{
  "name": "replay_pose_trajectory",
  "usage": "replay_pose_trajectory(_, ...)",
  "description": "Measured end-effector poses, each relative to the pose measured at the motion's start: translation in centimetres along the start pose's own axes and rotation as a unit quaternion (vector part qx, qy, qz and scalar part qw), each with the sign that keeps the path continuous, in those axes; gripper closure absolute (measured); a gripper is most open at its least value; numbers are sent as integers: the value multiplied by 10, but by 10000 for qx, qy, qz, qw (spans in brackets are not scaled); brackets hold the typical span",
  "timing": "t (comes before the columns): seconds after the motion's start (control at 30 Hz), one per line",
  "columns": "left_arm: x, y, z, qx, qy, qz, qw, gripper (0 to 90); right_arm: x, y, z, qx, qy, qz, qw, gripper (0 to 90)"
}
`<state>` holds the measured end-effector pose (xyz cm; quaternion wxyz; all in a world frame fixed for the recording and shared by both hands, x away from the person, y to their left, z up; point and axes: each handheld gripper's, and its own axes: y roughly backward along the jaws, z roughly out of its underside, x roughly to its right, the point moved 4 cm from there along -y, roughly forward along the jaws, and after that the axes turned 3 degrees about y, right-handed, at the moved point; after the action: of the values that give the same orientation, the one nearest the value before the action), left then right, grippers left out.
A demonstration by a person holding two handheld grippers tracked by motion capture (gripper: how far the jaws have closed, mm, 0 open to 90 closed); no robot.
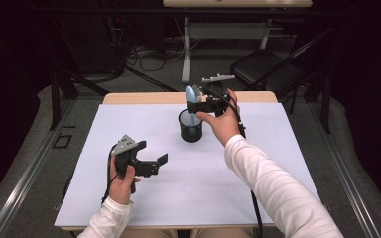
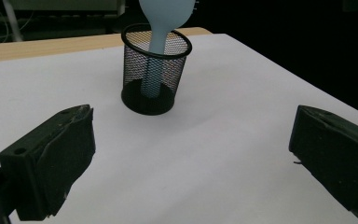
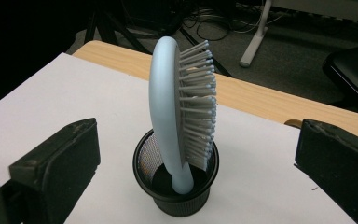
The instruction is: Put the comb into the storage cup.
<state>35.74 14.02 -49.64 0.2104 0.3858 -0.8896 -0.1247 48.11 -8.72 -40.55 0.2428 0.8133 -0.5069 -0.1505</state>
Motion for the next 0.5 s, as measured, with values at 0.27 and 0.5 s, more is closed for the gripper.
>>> replay_pose_trajectory(0.27, -6, 6, -4, 48, 39, -56, 10000, 6, 6, 19, 13, 15, 76, -68, 9999, 0)
replay_pose_trajectory(0.5, -11, 12, -8, 111, 86, -86, 9999, 8, 10, 34, 30, 45, 127, -136, 9998, 0)
